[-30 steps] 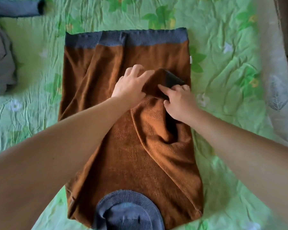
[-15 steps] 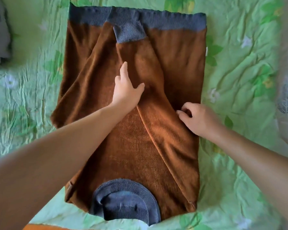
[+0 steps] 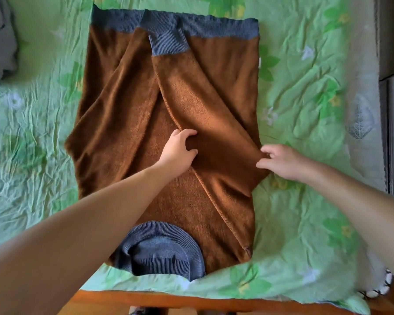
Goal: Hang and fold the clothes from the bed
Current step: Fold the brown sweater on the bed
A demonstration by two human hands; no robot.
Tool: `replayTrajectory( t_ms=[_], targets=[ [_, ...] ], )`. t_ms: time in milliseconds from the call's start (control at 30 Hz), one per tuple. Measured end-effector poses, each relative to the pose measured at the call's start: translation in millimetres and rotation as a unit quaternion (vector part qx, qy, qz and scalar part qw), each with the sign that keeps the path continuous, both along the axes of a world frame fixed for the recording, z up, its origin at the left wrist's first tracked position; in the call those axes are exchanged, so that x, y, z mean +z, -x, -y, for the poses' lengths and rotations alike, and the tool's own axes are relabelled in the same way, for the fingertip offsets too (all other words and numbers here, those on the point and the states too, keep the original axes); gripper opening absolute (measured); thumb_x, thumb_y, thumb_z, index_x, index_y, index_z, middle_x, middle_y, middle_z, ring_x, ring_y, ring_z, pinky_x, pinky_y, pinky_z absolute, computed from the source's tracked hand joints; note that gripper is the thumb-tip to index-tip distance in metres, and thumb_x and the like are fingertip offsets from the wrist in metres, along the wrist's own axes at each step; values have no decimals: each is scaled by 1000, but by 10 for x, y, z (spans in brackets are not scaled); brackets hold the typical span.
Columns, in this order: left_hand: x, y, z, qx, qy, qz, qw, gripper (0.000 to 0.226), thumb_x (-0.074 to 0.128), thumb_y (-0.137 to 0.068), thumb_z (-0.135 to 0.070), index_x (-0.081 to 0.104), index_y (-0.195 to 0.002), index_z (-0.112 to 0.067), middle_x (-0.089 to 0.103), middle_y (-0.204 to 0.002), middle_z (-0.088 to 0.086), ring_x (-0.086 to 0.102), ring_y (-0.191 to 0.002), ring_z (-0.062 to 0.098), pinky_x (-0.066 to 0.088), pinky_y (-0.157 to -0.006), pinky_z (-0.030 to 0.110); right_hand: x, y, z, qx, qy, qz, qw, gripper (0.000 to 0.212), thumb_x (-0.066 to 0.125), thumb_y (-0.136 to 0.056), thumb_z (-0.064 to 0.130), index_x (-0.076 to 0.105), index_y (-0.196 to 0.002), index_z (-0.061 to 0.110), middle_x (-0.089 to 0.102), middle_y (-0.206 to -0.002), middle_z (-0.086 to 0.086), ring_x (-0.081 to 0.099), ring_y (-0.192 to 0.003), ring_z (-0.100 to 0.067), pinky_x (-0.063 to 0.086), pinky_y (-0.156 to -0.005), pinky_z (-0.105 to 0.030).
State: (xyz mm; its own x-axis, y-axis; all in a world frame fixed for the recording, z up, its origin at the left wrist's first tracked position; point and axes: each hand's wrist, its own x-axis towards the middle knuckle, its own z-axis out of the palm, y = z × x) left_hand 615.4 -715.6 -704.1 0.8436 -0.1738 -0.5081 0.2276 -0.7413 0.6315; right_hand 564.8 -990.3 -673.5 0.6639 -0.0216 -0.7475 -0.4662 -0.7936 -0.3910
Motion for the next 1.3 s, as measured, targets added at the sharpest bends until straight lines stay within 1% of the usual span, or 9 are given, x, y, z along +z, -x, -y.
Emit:
replayTrajectory(
  t_ms=[100,167,367,500,633,867,1000,1133,1300],
  targets=[
    [-16,21,11,-11,-4,-5,1000,58,66,-94,-15,46,-147,-24,42,-121,-4,52,-106,16,51,-100,32,-46,37,-14,-80,-29,-29,996,44,72,-83,25,67,-126,16,68,-121,-9,61,-110,-27,48,-99,-38],
    [-5,50,-1,-6,13,-18,1000,59,64,-96,-15,42,-150,-26,39,-127,-3,52,-108,17,52,-95,28,-101,111,-68,-175,-122,-18,977,33,70,-66,17,77,-96,29,71,-97,-4,61,-96,-25,46,-84,-35],
    [85,383,-252,-31,-3,38,999,59,62,-96,-21,39,-149,-32,38,-123,-4,57,-91,8,53,-80,21,-153,441,-222,-547,-185,106,810,49,72,-83,6,56,-118,36,58,-124,-3,63,-104,-25,61,-75,-51],
    [5,922,-532,-205,-87,117,968,58,61,-95,-32,41,-149,-28,41,-127,2,51,-108,19,48,-98,39,-238,920,-682,-348,-33,0,937,52,64,-91,56,57,-123,16,62,-118,0,62,-104,-25,52,-87,-38],
    [-53,1380,-762,-278,-213,119,929,71,57,-94,-47,26,-156,-32,33,-140,5,37,-128,26,38,-106,43,-342,1122,-876,-366,20,34,930,44,56,-96,53,62,-100,10,68,-102,-11,65,-97,-35,49,-81,-37],
    [-29,1732,-1309,-374,-241,164,880,81,64,-88,-56,31,-156,-29,30,-158,15,27,-147,33,24,-121,52,-207,1302,-1034,-313,103,99,939,48,53,-102,38,41,-140,10,61,-128,-20,60,-115,-43,45,-88,-43],
    [149,1910,-1839,-388,-291,162,860,103,69,-73,-71,25,-158,-33,21,-163,19,13,-153,36,10,-119,65,-31,1774,-1181,-89,117,153,977,77,63,-95,42,17,-158,41,34,-153,-23,48,-128,-47,49,-93,-47],
    [241,2112,-2369,-331,-330,132,874,127,82,-55,-71,21,-159,-32,1,-167,20,3,-154,36,6,-119,67,-51,2170,-1147,285,196,181,921,102,76,-76,59,26,-160,27,-8,-167,-22,6,-151,-47,23,-115,-69],
    [79,2116,-2692,-357,-318,113,871,107,85,-69,-47,27,-157,-34,5,-167,18,9,-154,37,18,-117,66,-145,2117,-1132,389,236,164,875,108,84,-69,42,31,-157,11,-6,-169,-14,-9,-154,-41,4,-117,-73]
  ],
)
